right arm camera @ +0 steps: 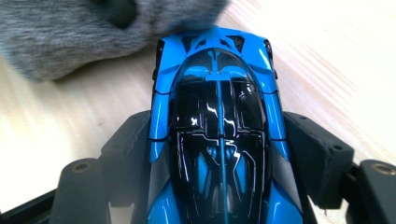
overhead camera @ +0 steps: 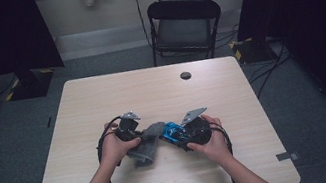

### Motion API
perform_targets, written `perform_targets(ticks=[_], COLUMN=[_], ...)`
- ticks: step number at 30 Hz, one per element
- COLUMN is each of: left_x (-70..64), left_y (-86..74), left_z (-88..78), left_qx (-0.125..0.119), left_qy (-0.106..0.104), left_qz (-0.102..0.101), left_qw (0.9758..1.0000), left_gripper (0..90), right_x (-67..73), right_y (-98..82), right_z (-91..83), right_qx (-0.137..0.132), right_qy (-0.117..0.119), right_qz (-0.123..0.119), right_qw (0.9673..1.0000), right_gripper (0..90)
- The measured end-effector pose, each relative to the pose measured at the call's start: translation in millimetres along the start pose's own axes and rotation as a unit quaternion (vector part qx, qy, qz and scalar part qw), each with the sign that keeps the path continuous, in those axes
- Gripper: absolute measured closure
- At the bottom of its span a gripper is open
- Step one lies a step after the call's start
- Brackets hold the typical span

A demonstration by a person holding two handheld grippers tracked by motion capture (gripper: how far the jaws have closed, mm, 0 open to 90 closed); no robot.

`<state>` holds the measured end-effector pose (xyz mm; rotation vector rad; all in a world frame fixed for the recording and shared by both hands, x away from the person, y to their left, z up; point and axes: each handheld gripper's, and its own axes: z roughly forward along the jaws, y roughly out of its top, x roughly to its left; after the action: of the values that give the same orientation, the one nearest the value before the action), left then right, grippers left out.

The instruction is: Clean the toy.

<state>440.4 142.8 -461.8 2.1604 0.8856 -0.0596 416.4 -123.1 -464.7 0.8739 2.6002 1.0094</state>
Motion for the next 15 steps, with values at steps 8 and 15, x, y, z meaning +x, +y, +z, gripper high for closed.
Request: perform_targets(ticks=[8, 15], left_x=[12.8, 15.9], left_y=[-2.5, 11.7], left_z=[-11.8, -2.0], left_qx=[-0.025, -0.026], left_qy=[0.05, 0.063], left_qz=[-0.015, -0.015], left_qw=[0.9983, 0.9975], left_gripper=[68.5, 68.3], right_x=[0.7, 11.0], right_y=[-1.7, 1.5], right_z=[-0.7, 0.1], right_qx=[-0.003, -0.005], right_qy=[0.005, 0.016], right_qz=[0.004, -0.011], right_qw=[1.0, 0.9998], right_gripper=[28.1, 28.1])
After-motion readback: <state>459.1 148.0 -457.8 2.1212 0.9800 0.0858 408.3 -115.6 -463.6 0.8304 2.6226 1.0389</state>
